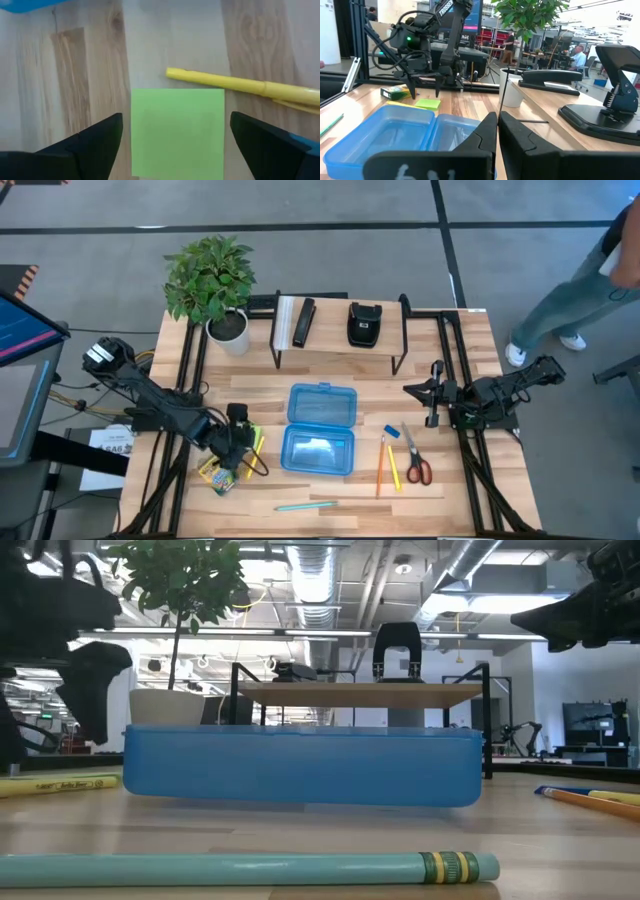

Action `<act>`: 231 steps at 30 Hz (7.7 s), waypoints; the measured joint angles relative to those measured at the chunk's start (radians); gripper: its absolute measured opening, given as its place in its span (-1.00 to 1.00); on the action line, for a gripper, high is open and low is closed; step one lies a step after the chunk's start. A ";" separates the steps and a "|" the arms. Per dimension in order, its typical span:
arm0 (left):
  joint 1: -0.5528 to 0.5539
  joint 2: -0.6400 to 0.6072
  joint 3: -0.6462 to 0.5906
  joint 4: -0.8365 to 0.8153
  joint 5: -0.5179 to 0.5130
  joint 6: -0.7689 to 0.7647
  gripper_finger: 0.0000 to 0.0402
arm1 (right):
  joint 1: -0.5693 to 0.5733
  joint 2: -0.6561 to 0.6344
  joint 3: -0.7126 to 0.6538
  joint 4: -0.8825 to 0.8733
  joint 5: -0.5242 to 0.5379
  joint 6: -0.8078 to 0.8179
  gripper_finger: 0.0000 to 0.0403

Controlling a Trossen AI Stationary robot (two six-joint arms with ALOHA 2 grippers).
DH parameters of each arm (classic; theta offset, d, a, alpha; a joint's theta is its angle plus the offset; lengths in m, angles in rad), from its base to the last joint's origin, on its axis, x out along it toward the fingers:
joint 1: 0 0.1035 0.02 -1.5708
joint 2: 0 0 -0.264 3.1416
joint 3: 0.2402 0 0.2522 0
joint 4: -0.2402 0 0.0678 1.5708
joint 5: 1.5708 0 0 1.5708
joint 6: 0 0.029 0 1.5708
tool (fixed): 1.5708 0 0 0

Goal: Pack school essentials
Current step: Put the green sticky notes into the blue supply box, then put the left yellow pen into the blue supply box

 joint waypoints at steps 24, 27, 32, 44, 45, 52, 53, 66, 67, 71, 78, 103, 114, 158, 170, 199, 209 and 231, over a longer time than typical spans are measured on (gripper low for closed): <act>0.147 0.000 0.000 0.017 0.148 0.130 0.79 | 0.000 0.000 0.000 0.000 0.000 0.000 -0.79; 0.150 0.003 0.000 0.015 0.149 0.128 0.79 | 0.000 0.000 0.000 0.000 0.000 0.000 -0.79; 0.151 0.066 -0.002 0.032 0.181 0.120 0.79 | 0.000 0.000 0.000 0.000 0.000 0.000 -0.79; 0.162 0.150 0.003 0.061 0.207 0.120 0.79 | 0.000 0.000 0.000 0.000 0.000 0.000 -0.79; 0.162 0.150 0.003 0.061 0.209 0.120 0.79 | 0.000 0.000 0.000 0.000 0.000 0.000 -0.79; 0.162 0.150 0.002 0.058 0.211 0.119 0.79 | 0.000 0.000 0.000 0.000 0.000 0.000 -0.79; 0.162 0.150 0.002 0.058 0.210 0.119 0.77 | 0.000 0.000 0.000 0.000 0.000 0.000 -0.79; 0.163 0.160 0.077 -0.015 0.242 0.137 0.16 | 0.000 0.000 0.000 0.000 0.000 0.000 -0.79; 0.163 0.160 0.079 -0.020 0.242 0.137 0.11 | 0.000 0.000 0.000 0.000 0.000 0.000 -0.79; 0.163 0.159 0.080 -0.038 0.244 0.137 -0.09 | 0.000 0.000 0.000 0.000 0.000 0.000 -0.79; 0.163 0.157 0.083 -0.037 0.277 0.143 -0.47 | 0.000 0.000 0.000 0.000 0.000 0.000 -0.79; 0.152 0.155 0.170 -0.177 0.219 0.130 -1.00 | 0.000 0.000 0.000 0.000 0.000 0.000 -0.79; 0.114 0.150 0.383 -0.345 0.098 0.162 -1.00 | 0.000 0.000 0.000 0.001 0.000 0.000 -0.79; 0.089 0.490 0.573 0.110 0.029 0.368 -0.76 | 0.000 0.000 0.000 0.001 0.000 0.000 -0.79; 0.082 0.333 0.573 0.076 -0.014 0.376 0.00 | 0.000 0.000 0.000 0.000 0.000 0.000 -0.79; -0.119 -0.204 -0.023 0.158 -0.101 -0.531 0.03 | 0.000 0.000 0.000 0.000 0.000 0.000 -0.79; -0.064 0.035 -0.019 0.137 0.060 -0.748 0.03 | 0.000 0.000 0.000 0.000 0.000 0.000 -0.79; -0.053 0.345 0.246 -0.079 0.114 -0.713 -0.53 | 0.000 0.000 0.000 0.000 0.000 0.000 -0.79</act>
